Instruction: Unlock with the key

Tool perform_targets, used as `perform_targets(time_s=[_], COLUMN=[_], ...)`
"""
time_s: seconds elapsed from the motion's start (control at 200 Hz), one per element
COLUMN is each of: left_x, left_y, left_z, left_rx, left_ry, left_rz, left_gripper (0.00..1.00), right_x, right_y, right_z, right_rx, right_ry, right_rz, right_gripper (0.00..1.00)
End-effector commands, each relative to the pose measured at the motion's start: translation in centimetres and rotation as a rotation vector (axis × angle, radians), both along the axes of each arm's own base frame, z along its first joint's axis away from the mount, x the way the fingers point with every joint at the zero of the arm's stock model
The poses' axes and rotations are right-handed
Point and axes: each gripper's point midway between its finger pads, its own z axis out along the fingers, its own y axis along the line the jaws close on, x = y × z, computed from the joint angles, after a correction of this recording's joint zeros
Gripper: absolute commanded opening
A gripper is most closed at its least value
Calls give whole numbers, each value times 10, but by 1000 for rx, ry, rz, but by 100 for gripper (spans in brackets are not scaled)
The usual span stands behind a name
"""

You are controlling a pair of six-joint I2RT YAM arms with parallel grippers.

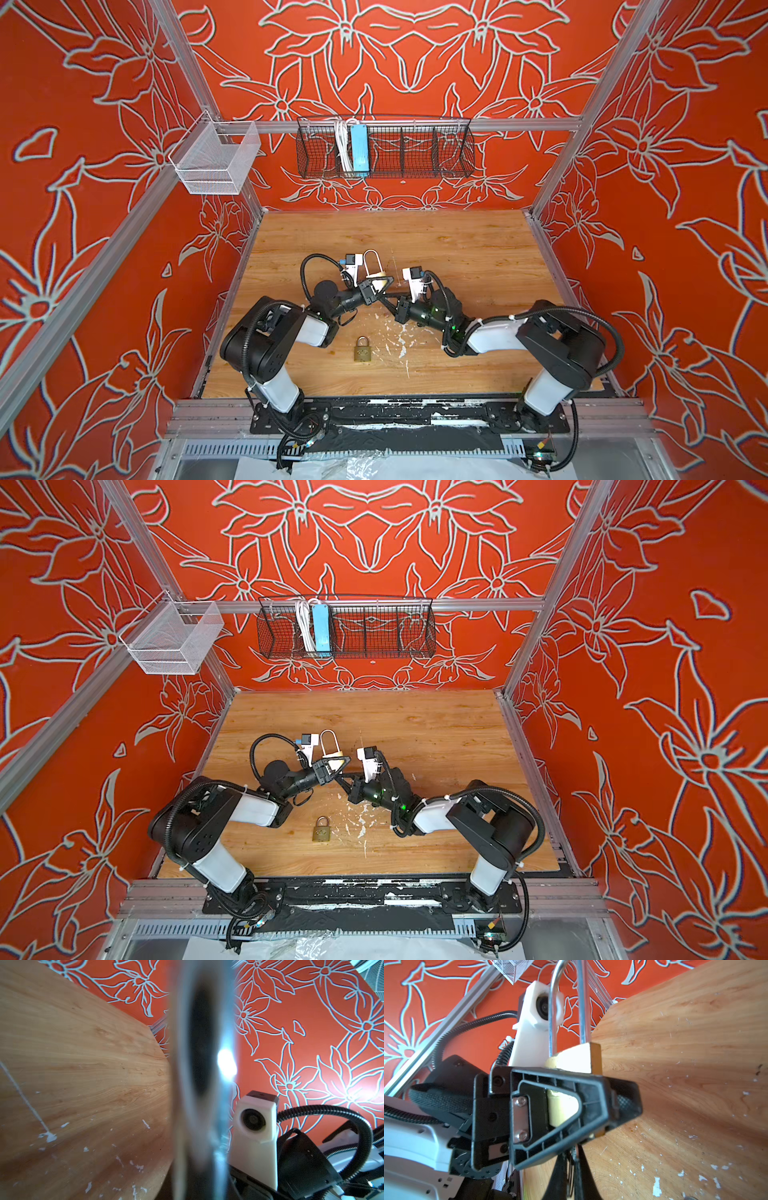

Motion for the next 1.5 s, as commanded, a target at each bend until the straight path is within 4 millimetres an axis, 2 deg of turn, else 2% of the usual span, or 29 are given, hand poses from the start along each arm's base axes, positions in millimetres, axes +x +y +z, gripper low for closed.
perform_targets(time_s=[0.0, 0.04, 0.13, 0.23, 0.325, 0.475, 0.626, 0.726, 0.761, 0.876, 0.991, 1.026, 1.036, 1.041, 1.046, 1.056, 1.071, 1.126, 1.171, 1.256, 1.331, 1.426, 1.491], left_x=[-5, -6, -6, -7, -7, -6, -6, -6, -6, -8, -8, -8, -8, -8, -7, -8, -7, -6, -5, -3, -2, -5, -10], left_y=[-6, -6, -5, -5, -1, 4, 7, 8, 7, 5, 2, 1, 1, 1, 1, 1, 1, 1, 3, 5, 6, 6, 5], left_z=[-11, -9, -9, -5, -5, -3, -1, 1, 2, 4, 5, 5, 5, 5, 5, 5, 5, 3, 3, -2, -5, -5, -1], left_rx=[28, 27, 44, 61, 76, 90, 83, 77, 75, 62, 47, 41, 40, 38, 37, 35, 34, 32, 35, 60, 111, 171, 194], left_ry=[31, 28, 23, 7, 5, 5, 2, -2, -4, -7, -4, -2, -1, -1, -1, 1, 1, 8, 8, 12, -5, -58, -98], left_rz=[-36, -37, -35, -33, -12, 13, 18, 15, 11, -10, -36, -43, -44, -44, -43, -45, -45, -44, -37, -21, -17, -23, -35], left_gripper=[9, 22, 43, 56, 62, 62, 58, 50, 45, 17, 1, 0, 0, 0, 0, 0, 0, 0, 0, 0, 0, 0, 0], right_x=[2, 2, 2, -1, -2, -3, -4, -3, -4, -2, 4, 5, 4, 4, 4, 4, 5, 4, 2, -5, -11, -13, -9], right_y=[-5, -8, -15, -20, -23, -28, -31, -34, -34, -36, -42, -43, -43, -43, -43, -43, -44, -47, -50, -62, -77, -99, -114], right_z=[43, 40, 35, 31, 29, 27, 24, 21, 21, 21, 22, 22, 22, 22, 23, 23, 23, 24, 23, 19, 21, 38, 59], right_rx=[47, 36, 30, 23, 17, 10, 3, -6, -11, -15, -14, -11, -12, -12, -10, -9, -10, -12, -27, -88, -148, -228, -267], right_ry=[-128, -122, -116, -111, -108, -111, -108, -104, -105, -104, -97, -97, -99, -99, -100, -101, -102, -101, -99, -106, -134, -197, -243], right_rz=[-46, -56, -80, -88, -93, -106, -112, -124, -124, -136, -176, -180, -178, -178, -178, -178, -179, -179, -172, -172, -185, -199, -210], right_gripper=[0, 0, 0, 0, 0, 0, 0, 0, 0, 0, 0, 1, 8, 8, 14, 17, 28, 50, 61, 71, 73, 76, 79])
